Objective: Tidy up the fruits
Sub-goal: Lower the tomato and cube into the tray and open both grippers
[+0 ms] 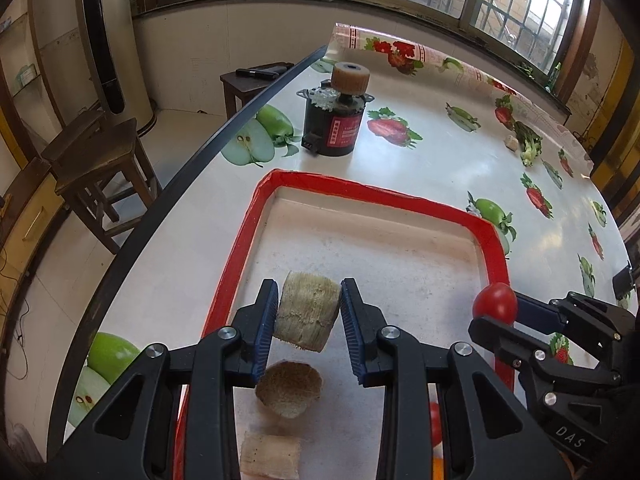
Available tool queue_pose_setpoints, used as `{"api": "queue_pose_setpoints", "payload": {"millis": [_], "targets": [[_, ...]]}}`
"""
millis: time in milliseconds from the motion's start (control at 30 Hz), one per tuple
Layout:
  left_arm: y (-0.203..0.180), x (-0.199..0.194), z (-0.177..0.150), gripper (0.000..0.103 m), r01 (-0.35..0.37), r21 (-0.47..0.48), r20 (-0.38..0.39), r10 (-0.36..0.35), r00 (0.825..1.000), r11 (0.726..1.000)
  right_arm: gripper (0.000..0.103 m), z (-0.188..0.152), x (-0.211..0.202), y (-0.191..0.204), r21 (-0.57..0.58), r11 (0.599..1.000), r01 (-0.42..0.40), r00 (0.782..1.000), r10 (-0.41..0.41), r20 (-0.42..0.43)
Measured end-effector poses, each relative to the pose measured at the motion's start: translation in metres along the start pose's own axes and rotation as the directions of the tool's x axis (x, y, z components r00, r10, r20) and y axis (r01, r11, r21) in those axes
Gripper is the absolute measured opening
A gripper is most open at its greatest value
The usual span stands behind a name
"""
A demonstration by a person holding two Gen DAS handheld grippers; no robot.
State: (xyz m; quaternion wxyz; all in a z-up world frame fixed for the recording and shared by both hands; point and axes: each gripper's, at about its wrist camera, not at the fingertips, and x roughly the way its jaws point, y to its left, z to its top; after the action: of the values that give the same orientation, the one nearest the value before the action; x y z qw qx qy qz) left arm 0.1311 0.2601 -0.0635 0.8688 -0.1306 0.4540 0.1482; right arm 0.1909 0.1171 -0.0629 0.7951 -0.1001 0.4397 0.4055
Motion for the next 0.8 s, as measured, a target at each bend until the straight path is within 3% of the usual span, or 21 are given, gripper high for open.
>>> {"api": "queue_pose_setpoints", "payload": {"millis": [233,400,467,533,600,733,800], "targets": [[0.003,0.023,-0.006,0.030,0.016,-0.004,-0.080,-0.016,0.997,1.000,0.032,-0.006,0.027,0.002,-0.026,1.000,0.001,0.998,-0.002,-0.061],[0.005,0.022,-0.005,0.030,0.000,-0.018,-0.091,-0.001,0.996,1.000,0.034,-0.009,0.035,0.004,-0.052,0.999,0.010,0.997,-0.014,-0.078],[0.006,0.022,-0.005,0.038,-0.013,-0.024,-0.098,0.011,0.995,1.000,0.039,-0.009,0.032,0.005,-0.051,0.999,0.003,0.997,-0.007,-0.076],[0.009,0.018,-0.006,0.042,-0.018,-0.036,-0.089,0.015,0.996,0.999,0.051,-0.008,0.026,0.006,-0.057,0.998,0.016,0.998,-0.019,-0.055],[0.010,0.013,-0.007,0.043,-0.017,-0.049,-0.081,0.013,0.997,0.999,0.052,-0.009,0.018,0.007,-0.068,0.997,0.029,0.999,-0.031,-0.035],[0.013,-0.004,-0.012,0.056,0.001,-0.090,-0.038,-0.005,0.999,0.996,0.055,-0.011,0.001,0.007,-0.068,0.997,0.029,0.999,-0.030,-0.012],[0.013,-0.013,-0.016,0.056,0.005,-0.098,-0.019,-0.007,1.000,0.995,0.056,-0.013,-0.010,0.005,-0.054,0.998,0.020,1.000,-0.019,0.005]]}}
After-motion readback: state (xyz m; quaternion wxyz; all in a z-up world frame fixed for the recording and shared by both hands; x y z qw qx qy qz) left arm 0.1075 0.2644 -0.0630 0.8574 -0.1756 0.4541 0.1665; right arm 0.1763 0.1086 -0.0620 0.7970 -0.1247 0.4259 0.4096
